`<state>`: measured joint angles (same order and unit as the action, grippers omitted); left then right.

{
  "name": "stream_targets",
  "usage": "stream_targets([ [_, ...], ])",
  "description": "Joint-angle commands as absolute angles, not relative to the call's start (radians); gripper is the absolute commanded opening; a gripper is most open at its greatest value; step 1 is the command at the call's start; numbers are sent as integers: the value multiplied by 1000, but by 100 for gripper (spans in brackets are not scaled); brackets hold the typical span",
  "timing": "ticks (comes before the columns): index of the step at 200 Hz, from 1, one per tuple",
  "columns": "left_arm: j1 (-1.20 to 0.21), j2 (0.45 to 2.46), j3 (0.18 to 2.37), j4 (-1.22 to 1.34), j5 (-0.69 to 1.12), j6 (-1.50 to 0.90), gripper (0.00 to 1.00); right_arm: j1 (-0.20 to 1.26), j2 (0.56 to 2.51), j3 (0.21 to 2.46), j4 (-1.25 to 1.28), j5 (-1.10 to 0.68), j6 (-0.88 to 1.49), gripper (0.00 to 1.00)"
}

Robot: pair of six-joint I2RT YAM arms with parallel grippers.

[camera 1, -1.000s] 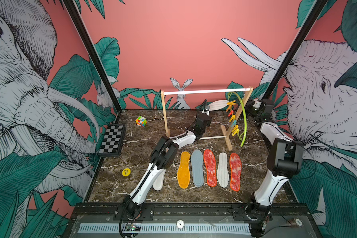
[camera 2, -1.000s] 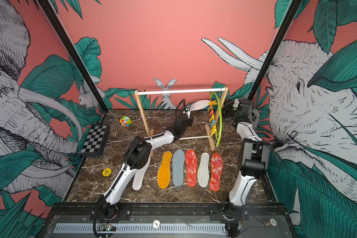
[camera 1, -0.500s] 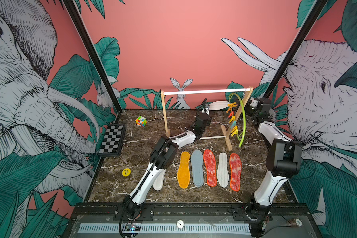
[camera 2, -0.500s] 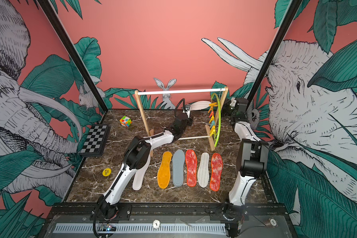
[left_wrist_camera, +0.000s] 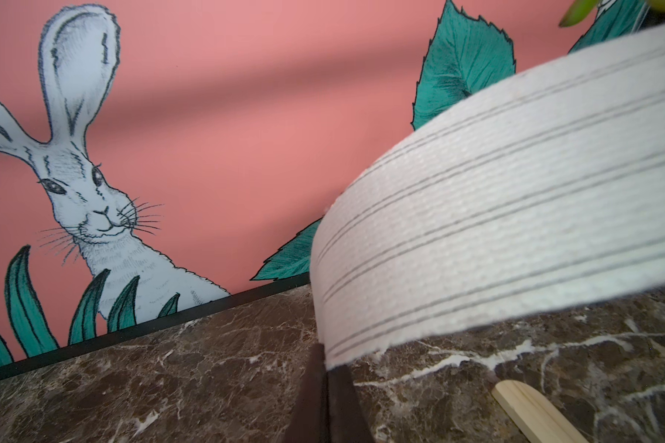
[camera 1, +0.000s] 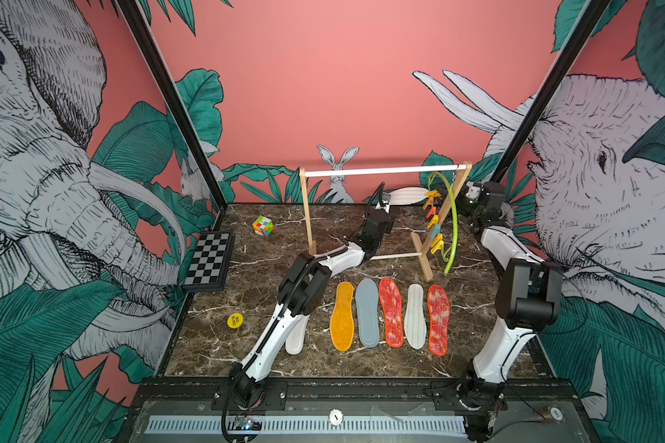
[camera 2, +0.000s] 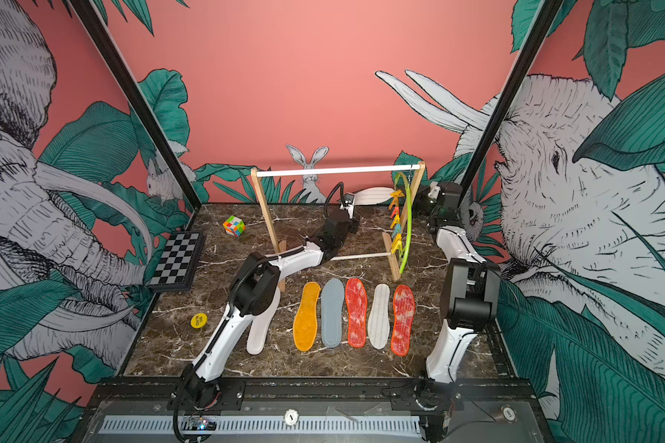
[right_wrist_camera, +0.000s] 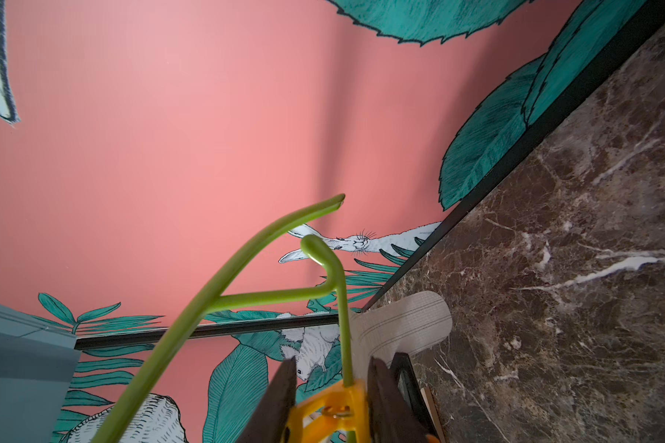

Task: Take the shoe insoles off the hanger
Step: Open the clamp at the hanger, then place the insole at the center of the board.

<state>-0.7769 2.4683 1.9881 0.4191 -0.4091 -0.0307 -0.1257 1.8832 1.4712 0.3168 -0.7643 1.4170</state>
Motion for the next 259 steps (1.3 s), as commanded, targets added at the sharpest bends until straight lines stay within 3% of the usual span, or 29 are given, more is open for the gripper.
stream_targets([
  [1, -775, 2373, 1959, 443, -423, -40, 0, -119, 1878, 1505, 373, -778, 1422, 29],
  [116, -774, 2341, 1880, 436, -490, -77, 0, -113, 1890, 1511, 386, -782, 1435, 25],
  [185, -775, 2269, 1772, 443, -481, -95, 0, -121, 1885, 1508, 363, -782, 1412, 65],
  [221, -780, 2160, 1646, 405, -403, -100, 0, -191, 1830, 1464, 268, -757, 1326, 72],
  [259, -784, 2020, 1510, 247, -192, -172, 0, -294, 1727, 1321, 255, -749, 1312, 73],
])
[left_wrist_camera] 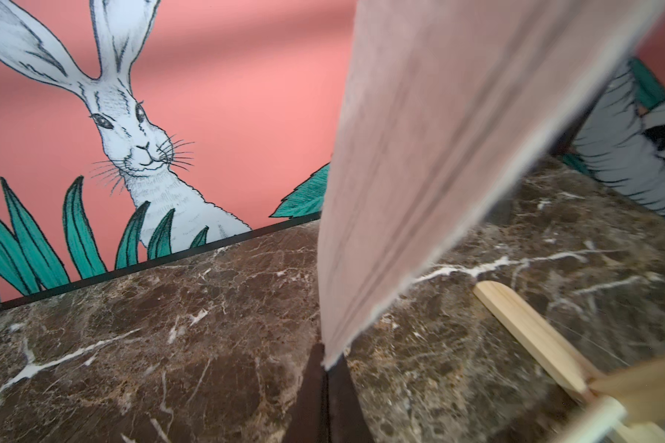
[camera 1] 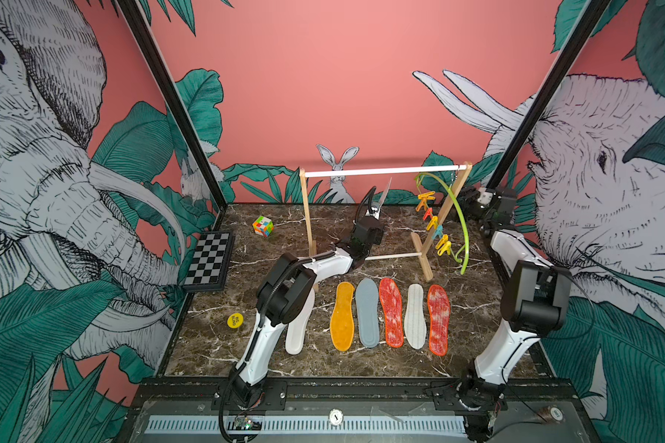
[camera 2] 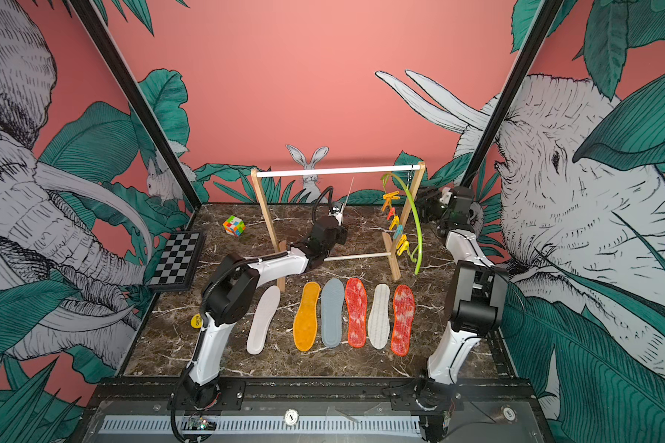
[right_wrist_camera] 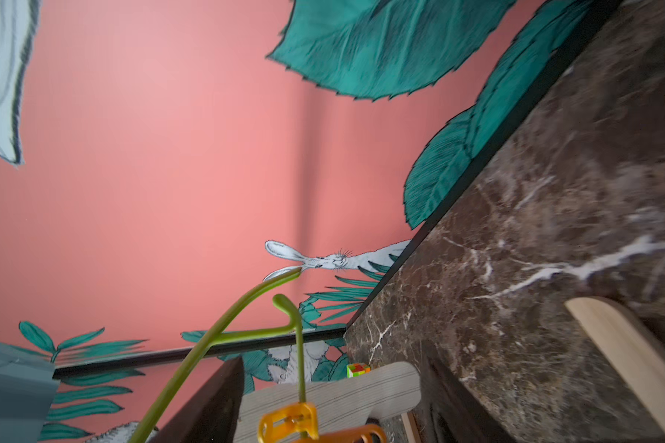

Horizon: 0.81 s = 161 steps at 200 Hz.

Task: Take the shoe insoles off the hanger
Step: Place the insole at the center of the board.

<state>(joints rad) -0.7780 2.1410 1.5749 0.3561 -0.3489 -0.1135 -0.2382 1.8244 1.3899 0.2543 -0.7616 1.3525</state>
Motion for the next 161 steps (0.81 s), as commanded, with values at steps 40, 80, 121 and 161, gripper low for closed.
stream_targets([
  [40, -821, 1845, 1342, 56, -61, -188, 0, -336, 1558, 1138, 198, -758, 1241, 72],
  [80, -869, 1664, 1226, -196, 16, -191, 0, -342, 1365, 1026, 32, -761, 1094, 72],
  [121, -874, 1420, 1057, -363, 19, -301, 0, -344, 1149, 911, -175, -777, 937, 73],
  [161, -873, 1234, 1008, -630, -112, -395, 0, -344, 974, 850, -380, -808, 796, 73],
])
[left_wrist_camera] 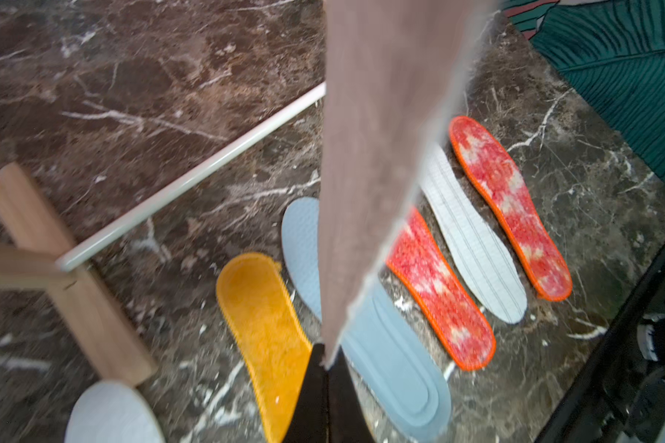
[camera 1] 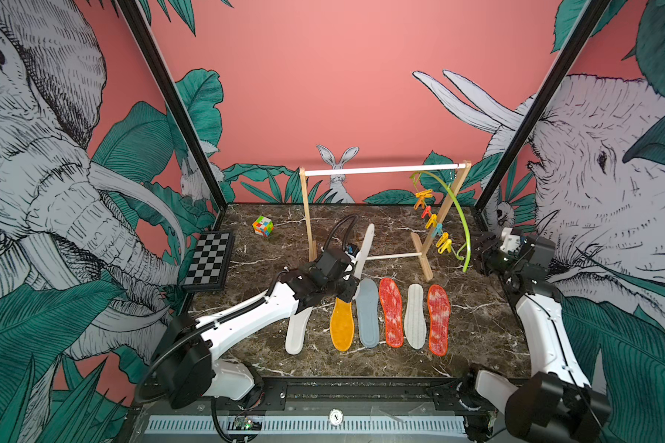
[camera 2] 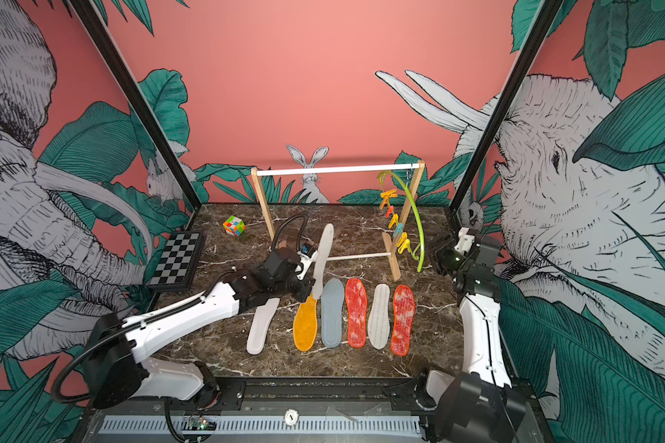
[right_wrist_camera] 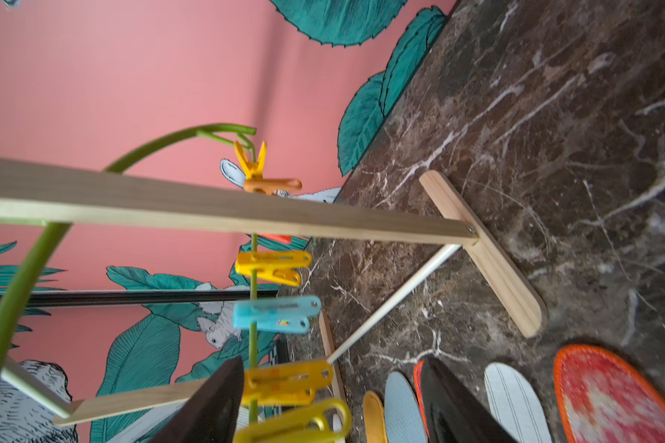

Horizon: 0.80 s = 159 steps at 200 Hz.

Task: Take the shoe insoles off the hanger
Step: Place the insole at the center of the board.

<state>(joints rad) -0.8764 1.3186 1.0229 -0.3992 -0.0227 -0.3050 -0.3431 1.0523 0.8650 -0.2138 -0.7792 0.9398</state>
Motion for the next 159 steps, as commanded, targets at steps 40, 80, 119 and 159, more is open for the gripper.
stream_targets([
  [40, -828, 1219, 1091, -997, -229, -502, 0, -344, 845, 847, -531, -798, 703, 74],
  [80, -757, 1243, 1118, -1207, -335, -519, 0, -344, 843, 804, -529, -811, 703, 74],
  [119, -648, 1195, 1042, -1243, -340, -520, 0, -347, 857, 784, -537, -800, 676, 75],
  [159, -502, 1224, 996, -1213, -292, -471, 0, -347, 858, 747, -466, -819, 724, 77],
])
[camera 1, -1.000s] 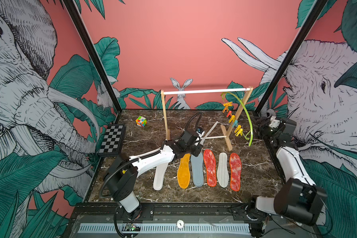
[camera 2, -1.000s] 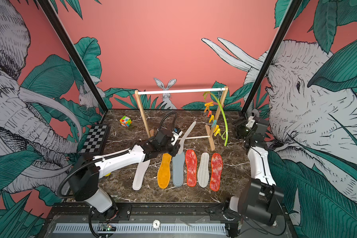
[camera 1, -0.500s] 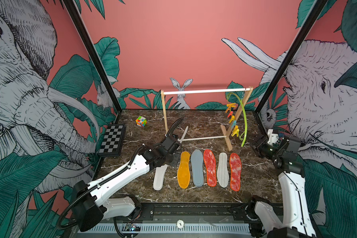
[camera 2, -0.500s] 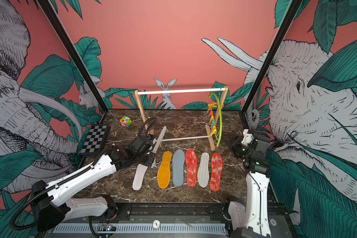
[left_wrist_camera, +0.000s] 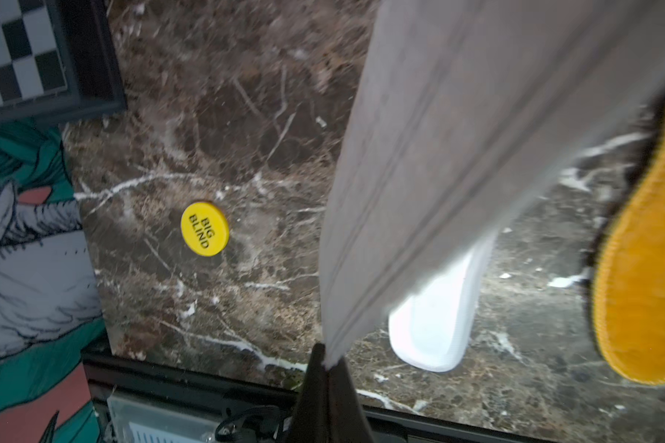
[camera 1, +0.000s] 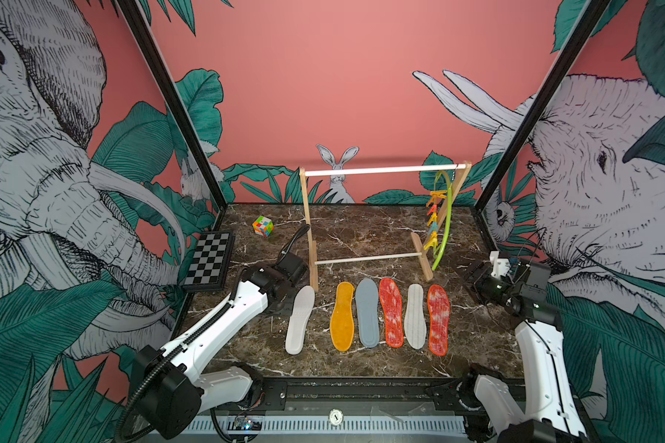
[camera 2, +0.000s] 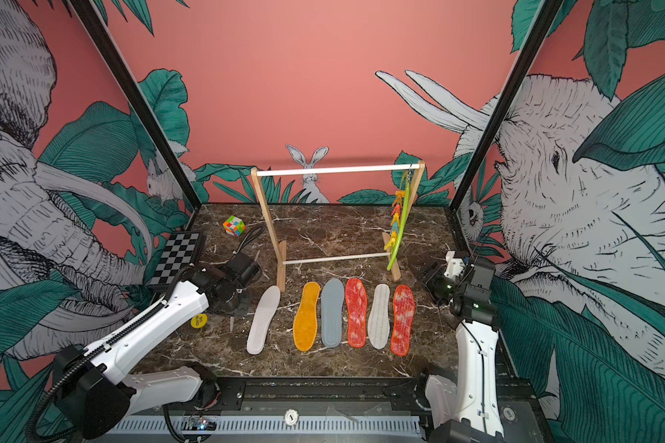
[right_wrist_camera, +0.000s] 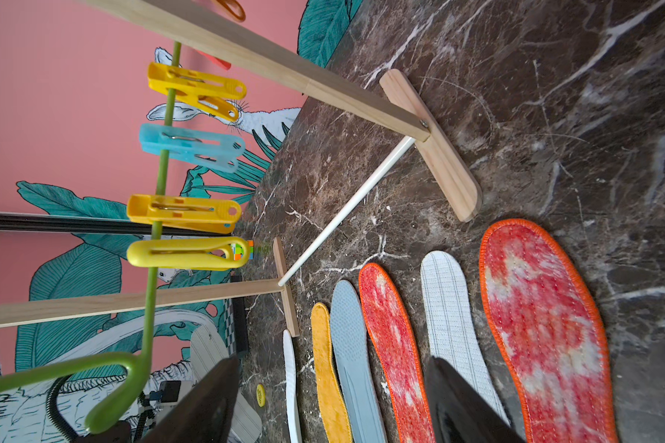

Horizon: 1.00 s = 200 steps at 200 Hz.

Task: Take the shoe insoles off the hanger
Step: Place the insole at the center of the board.

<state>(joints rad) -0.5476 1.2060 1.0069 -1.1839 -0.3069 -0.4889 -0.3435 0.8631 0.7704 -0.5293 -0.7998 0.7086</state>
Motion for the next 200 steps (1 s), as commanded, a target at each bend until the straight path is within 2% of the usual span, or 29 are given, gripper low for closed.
stream_targets([
  [1, -500, 1228, 996, -1212, -292, -470, 0, -348, 858, 747, -464, -820, 725, 77],
  [57, -459, 1516, 1012, -1212, -298, -440, 0, -352, 868, 723, -447, -848, 719, 78],
  [113, -433, 1626, 1007, -1157, -263, -425, 0, -360, 873, 716, -441, -858, 713, 78],
  [131, -433, 1616, 1000, -1127, -206, -420, 42, -361, 876, 711, -436, -852, 714, 78],
  [157, -432, 1568, 1006, -1126, -195, -421, 71, -363, 880, 707, -434, -838, 709, 79],
  [165, -433, 1552, 1015, -1135, -196, -417, 85, -364, 883, 709, -441, -830, 699, 79],
  [167, -433, 1547, 1015, -1138, -196, -417, 94, -365, 884, 710, -444, -827, 694, 79],
  [169, -433, 1542, 1019, -1141, -197, -416, 98, -366, 886, 711, -447, -823, 691, 80],
  [200, -428, 1431, 1059, -1157, -191, -404, 99, -397, 925, 737, -513, -762, 627, 83],
])
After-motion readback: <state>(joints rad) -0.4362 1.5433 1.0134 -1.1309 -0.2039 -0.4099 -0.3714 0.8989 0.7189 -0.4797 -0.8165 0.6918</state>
